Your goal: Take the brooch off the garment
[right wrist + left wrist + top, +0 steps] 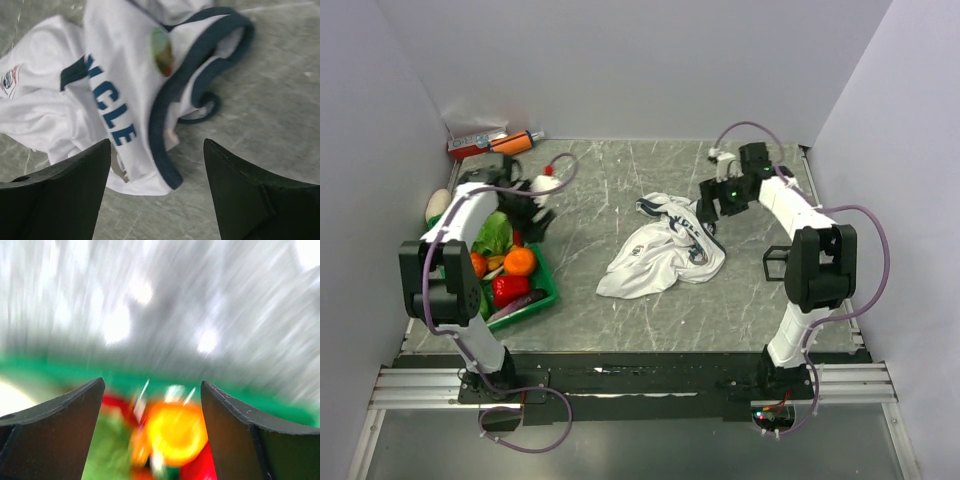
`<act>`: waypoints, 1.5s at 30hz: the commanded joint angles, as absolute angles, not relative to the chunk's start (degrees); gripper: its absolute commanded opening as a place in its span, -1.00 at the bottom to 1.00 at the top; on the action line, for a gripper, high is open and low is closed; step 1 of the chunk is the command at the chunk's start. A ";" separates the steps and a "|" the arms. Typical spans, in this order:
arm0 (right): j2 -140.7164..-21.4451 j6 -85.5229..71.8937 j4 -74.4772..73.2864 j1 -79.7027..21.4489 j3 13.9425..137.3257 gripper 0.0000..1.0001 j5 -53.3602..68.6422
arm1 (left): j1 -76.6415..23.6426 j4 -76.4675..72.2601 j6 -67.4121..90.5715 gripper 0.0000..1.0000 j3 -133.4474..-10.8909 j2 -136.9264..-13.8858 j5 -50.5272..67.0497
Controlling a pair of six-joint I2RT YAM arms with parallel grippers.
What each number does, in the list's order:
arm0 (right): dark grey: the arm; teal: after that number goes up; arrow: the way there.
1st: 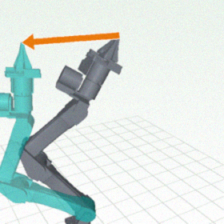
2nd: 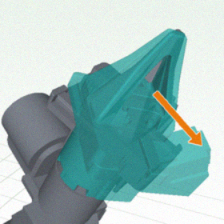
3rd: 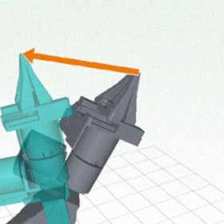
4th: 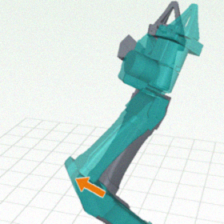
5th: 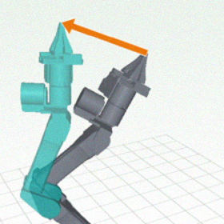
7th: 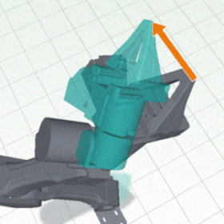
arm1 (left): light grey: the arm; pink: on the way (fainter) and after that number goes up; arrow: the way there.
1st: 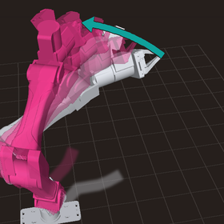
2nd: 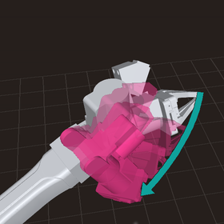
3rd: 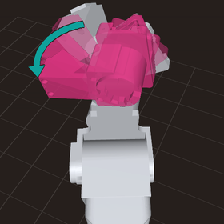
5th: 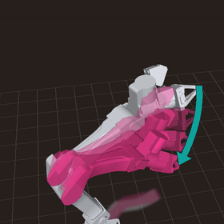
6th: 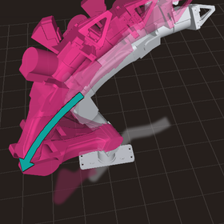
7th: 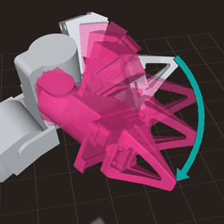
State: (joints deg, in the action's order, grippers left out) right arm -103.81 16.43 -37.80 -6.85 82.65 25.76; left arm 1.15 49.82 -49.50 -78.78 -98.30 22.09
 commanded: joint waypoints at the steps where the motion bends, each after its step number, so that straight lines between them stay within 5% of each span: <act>1: -107.13 14.06 -38.31 -4.31 88.94 0.51 31.46 | -8.86 43.87 -37.12 0.68 -83.58 -97.55 33.74; 9: -117.85 13.27 -38.41 -4.04 97.72 0.53 34.36 | -13.53 33.93 -11.26 0.65 -90.00 -110.54 45.25; 12: -121.11 12.75 -39.72 -3.78 99.66 0.37 32.52 | -15.20 32.61 -9.93 0.64 -90.18 -114.07 45.97; 18: -124.36 12.04 -39.72 -2.29 101.16 -0.13 33.40 | -22.93 38.05 -15.64 0.63 -92.99 -122.68 48.17; 19: -124.80 12.48 -40.07 -2.29 101.77 -0.53 34.01 | -24.24 37.62 -15.91 0.55 -92.64 -123.22 46.42; 21: -125.42 12.14 -39.82 -2.46 103.09 -0.92 32.44 | -24.70 33.59 -13.90 0.39 -90.10 -123.58 43.26; 22: -124.81 11.78 -39.21 -2.46 102.66 -1.00 32.00 | -24.61 32.79 -13.02 0.09 -89.39 -123.57 42.72; 25: -121.21 14.59 -40.60 -2.73 104.14 -1.00 30.68 | -23.74 36.20 -15.72 -0.61 -90.08 -123.84 41.93; 28: -116.20 16.34 -41.31 -1.06 107.22 -1.00 30.06 | -20.94 40.08 -17.93 -0.98 -93.16 -120.95 40.43; 37: -108.03 17.05 -42.36 8.78 115.41 -1.00 26.99 | -14.85 44.36 -31.78 -0.98 -95.45 -98.01 30.51; 45: -97.75 16.43 -41.06 10.72 90.82 -1.00 24.70 | -16.17 54.84 -40.17 -0.96 -77.55 -86.32 27.95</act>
State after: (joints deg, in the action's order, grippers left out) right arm -101.91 16.56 -40.12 11.40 102.56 26.33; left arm -15.42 44.47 -33.78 -88.12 -87.31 30.52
